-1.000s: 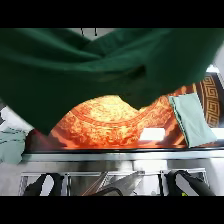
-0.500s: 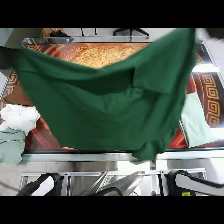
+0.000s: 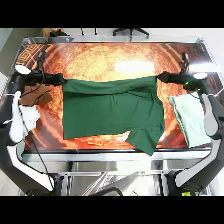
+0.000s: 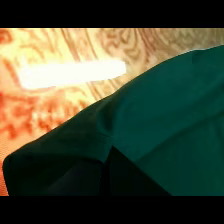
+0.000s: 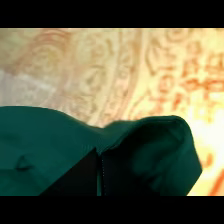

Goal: Fold the shirts.

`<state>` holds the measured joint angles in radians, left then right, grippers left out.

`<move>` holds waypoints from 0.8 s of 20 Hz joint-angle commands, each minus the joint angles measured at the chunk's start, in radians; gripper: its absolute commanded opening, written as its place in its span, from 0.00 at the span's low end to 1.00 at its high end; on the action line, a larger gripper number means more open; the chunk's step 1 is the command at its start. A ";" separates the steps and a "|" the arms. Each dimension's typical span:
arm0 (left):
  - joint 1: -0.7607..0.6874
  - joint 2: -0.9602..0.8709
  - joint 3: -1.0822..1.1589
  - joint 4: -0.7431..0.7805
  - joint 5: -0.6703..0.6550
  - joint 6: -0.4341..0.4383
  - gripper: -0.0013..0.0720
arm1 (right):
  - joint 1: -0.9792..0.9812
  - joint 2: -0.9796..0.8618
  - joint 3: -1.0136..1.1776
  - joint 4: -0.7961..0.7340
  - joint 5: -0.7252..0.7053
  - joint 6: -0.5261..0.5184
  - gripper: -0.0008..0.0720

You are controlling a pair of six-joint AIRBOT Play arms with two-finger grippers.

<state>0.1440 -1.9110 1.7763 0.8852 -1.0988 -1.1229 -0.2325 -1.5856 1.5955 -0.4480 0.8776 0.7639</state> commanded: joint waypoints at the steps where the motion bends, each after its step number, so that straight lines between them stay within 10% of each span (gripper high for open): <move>1: -0.002 -0.131 0.150 0.014 -0.031 -0.050 0.03 | -0.011 -0.091 0.077 -0.007 -0.042 -0.017 0.03; 9: -0.035 -0.130 0.217 0.249 -0.169 -0.127 0.03 | -0.069 -0.073 0.134 -0.361 0.169 0.102 0.03; 16: -0.071 -0.132 0.113 0.275 -0.035 -0.123 0.03 | -0.052 -0.080 0.043 -0.394 0.167 0.108 0.03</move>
<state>0.0864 -2.0411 1.9221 1.1416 -1.1919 -1.2434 -0.2913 -1.6623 1.6653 -0.8135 1.0409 0.8642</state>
